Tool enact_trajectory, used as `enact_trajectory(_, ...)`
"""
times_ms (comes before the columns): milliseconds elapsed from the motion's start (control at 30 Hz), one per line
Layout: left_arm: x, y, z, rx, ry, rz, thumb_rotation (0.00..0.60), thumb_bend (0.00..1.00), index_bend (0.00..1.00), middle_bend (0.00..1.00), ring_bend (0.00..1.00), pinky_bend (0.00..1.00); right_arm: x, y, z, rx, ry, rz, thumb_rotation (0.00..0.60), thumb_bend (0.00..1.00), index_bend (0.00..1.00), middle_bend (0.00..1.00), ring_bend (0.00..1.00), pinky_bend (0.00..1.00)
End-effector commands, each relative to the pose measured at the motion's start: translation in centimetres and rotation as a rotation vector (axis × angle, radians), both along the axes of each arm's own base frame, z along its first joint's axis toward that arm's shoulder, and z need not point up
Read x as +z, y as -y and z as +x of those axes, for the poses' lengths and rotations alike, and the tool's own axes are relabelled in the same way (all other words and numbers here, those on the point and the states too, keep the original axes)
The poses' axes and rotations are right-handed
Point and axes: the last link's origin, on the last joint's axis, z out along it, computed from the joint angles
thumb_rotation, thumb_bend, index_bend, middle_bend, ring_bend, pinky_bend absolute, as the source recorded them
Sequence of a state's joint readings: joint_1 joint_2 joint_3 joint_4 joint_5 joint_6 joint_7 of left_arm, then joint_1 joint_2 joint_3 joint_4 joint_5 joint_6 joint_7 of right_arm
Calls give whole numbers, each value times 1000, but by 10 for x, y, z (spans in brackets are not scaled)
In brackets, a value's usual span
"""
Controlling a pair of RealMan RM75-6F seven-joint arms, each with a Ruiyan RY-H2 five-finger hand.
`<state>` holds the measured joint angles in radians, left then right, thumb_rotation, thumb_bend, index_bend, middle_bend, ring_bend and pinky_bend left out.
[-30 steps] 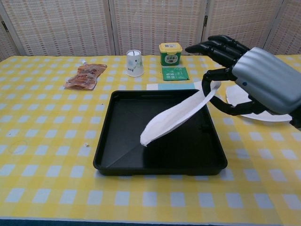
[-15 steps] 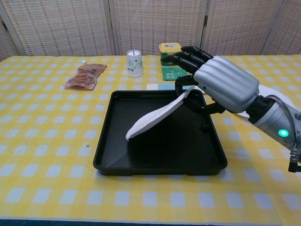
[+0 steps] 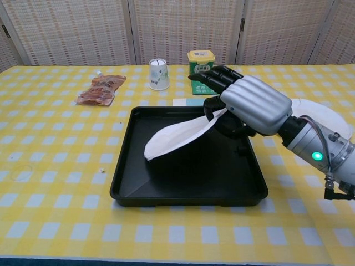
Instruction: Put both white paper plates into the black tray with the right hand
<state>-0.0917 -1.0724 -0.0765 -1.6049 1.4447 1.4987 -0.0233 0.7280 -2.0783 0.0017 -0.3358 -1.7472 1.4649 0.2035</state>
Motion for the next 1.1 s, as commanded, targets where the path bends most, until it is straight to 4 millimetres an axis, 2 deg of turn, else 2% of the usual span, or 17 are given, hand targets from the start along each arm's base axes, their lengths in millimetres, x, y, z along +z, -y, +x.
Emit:
enact_trajectory(33, 1, -2, 0, -2, -25, 29, 600, 420, 0, 0, 0, 0, 0, 2, -7, -36, -31, 12, 600, 501, 390, 0, 0, 0)
enact_trajectory(133, -1, -2, 0, -3, -20, 35, 600, 419, 0, 0, 0, 0, -1, 0, -10, -67, -45, 69, 600, 483, 225, 0, 0, 0)
enact_trajectory(400, 0, 0, 0, -9, -13, 30, 600, 419, 0, 0, 0, 0, 14, -19, -4, -96, -148, 171, 600, 306, 18, 0, 0, 0)
enact_trajectory(667, 1, 1, 1, -15, 21, 0, 600, 419, 0, 0, 0, 0, 45, -38, -7, -206, -279, 209, 600, 268, 0, 0, 0, 0)
enact_trajectory(967, 0, 2, 2, -14, 15, -4, 600, 419, 0, 0, 0, 0, 79, -38, -18, -314, -281, 188, 600, 267, 0, 0, 0, 0)
enact_trajectory(1000, -1, 3, 3, -19, 15, -8, 600, 419, 0, 0, 0, 0, 96, -35, -29, -337, -236, 104, 600, 267, 1, 0, 0, 0)
enact_trajectory(1100, -3, 3, 4, -25, 13, -17, 600, 419, 0, 0, 0, 0, 108, -38, -59, -374, -145, 34, 600, 267, 75, 0, 0, 0)
